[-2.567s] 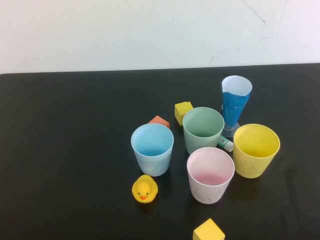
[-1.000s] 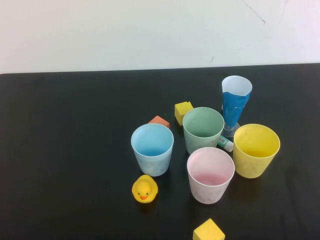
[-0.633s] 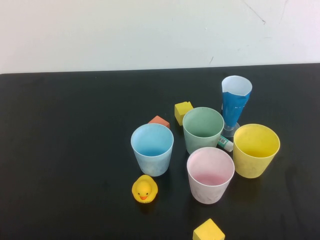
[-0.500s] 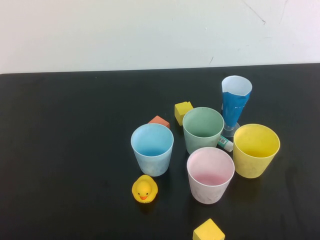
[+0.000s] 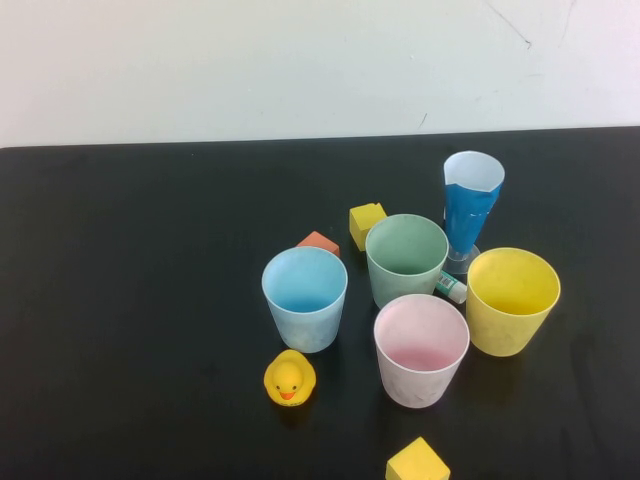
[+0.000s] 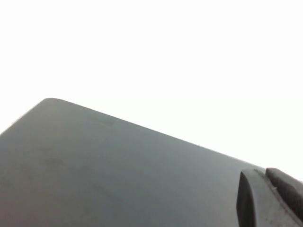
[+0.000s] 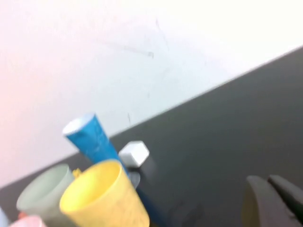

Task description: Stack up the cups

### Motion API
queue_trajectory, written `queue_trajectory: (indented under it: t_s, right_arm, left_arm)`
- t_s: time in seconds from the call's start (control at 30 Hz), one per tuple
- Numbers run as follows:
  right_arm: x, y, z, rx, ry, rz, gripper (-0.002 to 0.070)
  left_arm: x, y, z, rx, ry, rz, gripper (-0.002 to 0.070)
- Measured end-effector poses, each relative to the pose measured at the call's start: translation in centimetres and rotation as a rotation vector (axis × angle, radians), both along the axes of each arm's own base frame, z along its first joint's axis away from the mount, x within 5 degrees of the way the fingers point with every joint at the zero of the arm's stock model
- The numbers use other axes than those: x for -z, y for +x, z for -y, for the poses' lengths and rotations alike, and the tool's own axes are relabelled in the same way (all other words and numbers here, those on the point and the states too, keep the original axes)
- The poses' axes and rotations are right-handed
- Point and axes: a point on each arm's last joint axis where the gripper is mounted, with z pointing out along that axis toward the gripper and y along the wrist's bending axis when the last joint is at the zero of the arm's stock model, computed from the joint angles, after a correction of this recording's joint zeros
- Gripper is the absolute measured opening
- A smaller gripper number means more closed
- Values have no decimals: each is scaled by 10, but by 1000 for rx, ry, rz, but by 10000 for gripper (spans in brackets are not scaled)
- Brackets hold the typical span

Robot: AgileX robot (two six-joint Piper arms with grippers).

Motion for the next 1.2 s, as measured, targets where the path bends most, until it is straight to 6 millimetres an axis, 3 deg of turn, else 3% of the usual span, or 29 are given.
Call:
queue_trajectory:
  t_s: [0.07,0.27,0.5,0.6,0.7,0.8,0.97,1.2]
  right_arm:
    - [2,0,-2,-20,-1,-23,-2]
    - [11,-2,-9,-105,-37,-115,-2]
    - [11,-2,-9,-110,-46,-118,-2]
    - [10,-2,-9,-107,-26,-110,-2]
    - [11,-3,-10,-117,-27,-117,-2]
    - [13,-3,-12,-141,-58,-134,-2]
    - [14,-4,-13,-161,-81,-146,-3]
    - [14,-4,-15,-175,-60,-151,-2]
  left_arm:
    - [0,0,0,10,-111,2,-2]
    - [-1,0,-2,69,-779,19,-2]
    - [-1,0,-2,82,-915,22,-2]
    - [1,0,0,83,-802,-9,-2]
    - [-7,-3,10,134,-525,-133,-2]
    - [-34,-7,15,165,-233,-259,-2]
    - [-86,4,19,243,147,-519,-2]
    - [-135,44,32,454,393,-746,-2]
